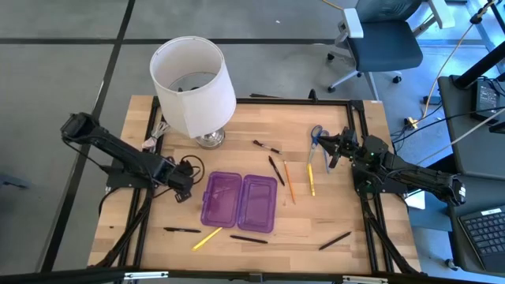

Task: Pick & place school supplies into a supply box
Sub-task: Put the yellow pencil into the purple supply box

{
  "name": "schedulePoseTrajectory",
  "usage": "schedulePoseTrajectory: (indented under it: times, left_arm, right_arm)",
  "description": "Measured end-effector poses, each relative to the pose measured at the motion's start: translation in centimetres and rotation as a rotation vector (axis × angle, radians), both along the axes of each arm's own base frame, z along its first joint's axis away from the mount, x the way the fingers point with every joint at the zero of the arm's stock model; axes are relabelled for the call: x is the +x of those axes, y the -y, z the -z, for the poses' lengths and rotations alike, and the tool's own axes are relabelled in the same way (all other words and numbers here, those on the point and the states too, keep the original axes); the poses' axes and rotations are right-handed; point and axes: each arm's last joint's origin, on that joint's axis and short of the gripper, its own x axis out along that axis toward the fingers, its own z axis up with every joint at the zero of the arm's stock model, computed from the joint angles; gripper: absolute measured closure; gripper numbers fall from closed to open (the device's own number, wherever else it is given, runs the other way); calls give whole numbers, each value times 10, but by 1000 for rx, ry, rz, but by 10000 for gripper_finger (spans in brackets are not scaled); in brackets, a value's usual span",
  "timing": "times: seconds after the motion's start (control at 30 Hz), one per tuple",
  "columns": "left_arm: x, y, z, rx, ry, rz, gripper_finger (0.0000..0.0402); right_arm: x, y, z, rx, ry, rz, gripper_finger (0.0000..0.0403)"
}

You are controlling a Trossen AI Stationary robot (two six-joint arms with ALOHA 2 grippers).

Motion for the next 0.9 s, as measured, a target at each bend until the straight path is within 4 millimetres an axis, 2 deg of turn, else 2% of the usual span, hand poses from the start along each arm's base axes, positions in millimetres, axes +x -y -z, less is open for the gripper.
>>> schedulePoseTrajectory:
  times: [0.3,0.67,0.77,0.9]
  left_arm:
    - [5,3,11,-3,-89,2,399]
    - [4,3,-1,-25,-17,-12,396]
    - [4,2,-2,-25,-1,-51,381]
    - [4,2,-2,-30,0,-67,339]
  right_arm:
    - [0,0,0,1,0,0,340]
    - [0,0,0,3,1,0,341]
    - [0,0,0,3,1,0,340]
    - [0,0,0,3,1,1,340]
